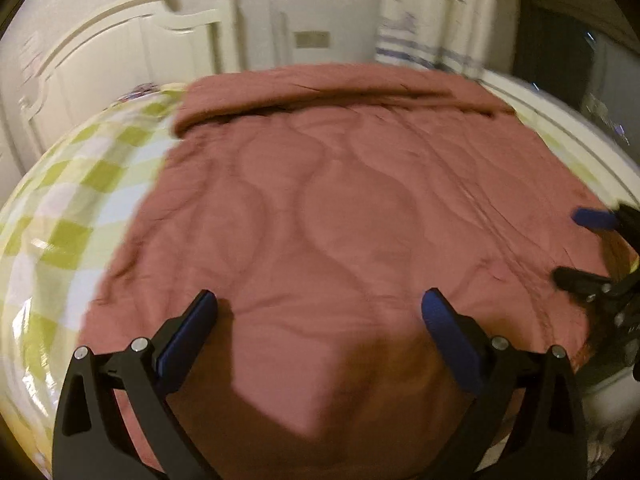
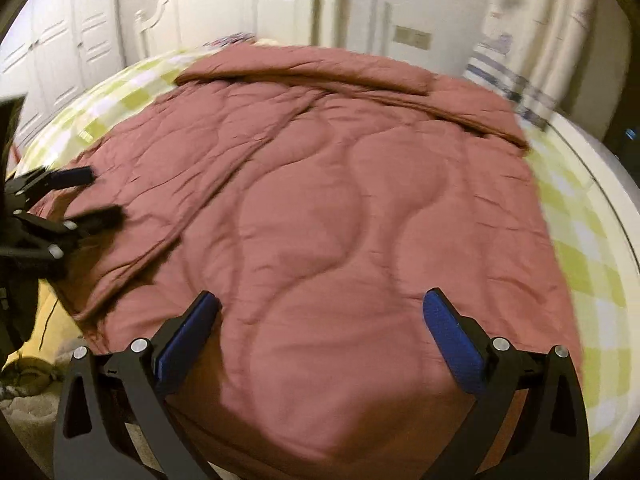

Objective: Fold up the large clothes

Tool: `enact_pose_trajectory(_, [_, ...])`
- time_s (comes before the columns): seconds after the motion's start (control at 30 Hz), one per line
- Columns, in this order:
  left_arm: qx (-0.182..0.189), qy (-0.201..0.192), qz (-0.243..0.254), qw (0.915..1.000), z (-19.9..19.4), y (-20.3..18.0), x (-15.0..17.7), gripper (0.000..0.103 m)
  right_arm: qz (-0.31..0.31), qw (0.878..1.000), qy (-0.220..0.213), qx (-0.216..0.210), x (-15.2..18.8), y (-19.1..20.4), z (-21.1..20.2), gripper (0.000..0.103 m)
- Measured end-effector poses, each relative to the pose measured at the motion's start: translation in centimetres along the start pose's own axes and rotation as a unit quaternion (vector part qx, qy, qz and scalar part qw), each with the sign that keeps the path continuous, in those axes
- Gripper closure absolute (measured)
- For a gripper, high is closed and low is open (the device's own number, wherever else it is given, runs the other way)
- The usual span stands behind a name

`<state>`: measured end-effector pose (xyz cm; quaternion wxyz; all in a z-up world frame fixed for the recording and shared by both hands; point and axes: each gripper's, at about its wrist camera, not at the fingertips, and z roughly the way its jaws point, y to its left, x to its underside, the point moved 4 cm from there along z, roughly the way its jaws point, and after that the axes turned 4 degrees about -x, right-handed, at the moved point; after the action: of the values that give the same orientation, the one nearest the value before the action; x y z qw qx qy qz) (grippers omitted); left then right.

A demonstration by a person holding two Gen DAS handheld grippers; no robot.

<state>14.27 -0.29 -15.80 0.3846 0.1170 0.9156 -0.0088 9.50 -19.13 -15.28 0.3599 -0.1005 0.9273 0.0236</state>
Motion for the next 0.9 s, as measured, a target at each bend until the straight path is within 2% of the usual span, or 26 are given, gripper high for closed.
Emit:
enact_pose_trajectory(0.13, [-0.031, 0.015, -0.070, 0.9970, 0.1, 5.5, 1.2, 0.002, 0.073, 0.996, -0.011, 0.044, 1.5, -5.2, -1.5, 0.005])
enact_pose_trajectory(0.2, [-0.031, 0.010, -0.087, 0.9956, 0.1, 7.2, 1.9, 0.002, 0.112, 0.993, -0.013, 0.036, 2.8, -7.5, -1.7, 0.005])
enact_pose_trajectory(0.27, [-0.032, -0.003, -0.081, 0.9962, -0.4, 7.9, 2.5, 0.002, 0.110, 0.993, -0.045, 0.016, 3.5, -7.9, -2.2, 0.005])
enact_pose_trajectory(0.3, [-0.034, -0.004, -0.077, 0.9965, -0.5, 7.8, 2.6, 0.002, 0.105, 0.993, -0.048, 0.016, 3.8, -7.8, -2.3, 0.005])
enact_pose_trajectory(0.4, [-0.051, -0.001, -0.068, 0.9964, -0.5, 7.4, 2.7, 0.002, 0.073, 0.996, -0.034, 0.039, 4.0, -6.8, -2.1, 0.005])
enact_pose_trajectory(0.47, [-0.057, 0.009, -0.067, 0.9961, -0.5, 7.0, 2.4, 0.002, 0.081, 0.996, -0.013, 0.041, 3.6, -6.9, -2.0, 0.005])
enact_pose_trajectory(0.53, [-0.046, 0.012, -0.079, 0.9957, -1.1, 7.1, 2.2, 0.002, 0.090, 0.995, 0.000, 0.053, 3.1, -6.8, -2.0, 0.005])
enact_pose_trajectory(0.6, [-0.015, -0.012, -0.084, 0.9963, -2.5, 6.4, 2.1, 0.002, 0.096, 0.993, -0.013, 0.063, 2.7, -6.2, -2.2, 0.005])
enact_pose_trajectory(0.7, [0.006, -0.033, -0.023, 0.9991, -3.6, 2.9, 2.1, 0.002, 0.071, 0.996, -0.050, 0.019, 2.6, -2.6, -2.8, 0.005])
enact_pose_trajectory(0.8, [-0.001, -0.011, 0.034, 0.9994, -2.0, -0.2, 3.2, 0.002, 0.025, 0.998, -0.056, -0.004, 2.5, 1.3, -1.9, 0.005])
enact_pose_trajectory(0.87, [-0.018, -0.041, 0.039, 0.9983, -2.1, -0.8, 3.5, 0.002, -0.007, 0.998, -0.054, -0.029, 2.6, 4.0, -1.0, 0.005])
enact_pose_trajectory(0.9, [-0.019, -0.043, 0.040, 0.9981, -2.1, -0.8, 3.6, 0.002, -0.020, 0.998, -0.055, -0.020, 2.7, 4.9, -0.6, 0.004])
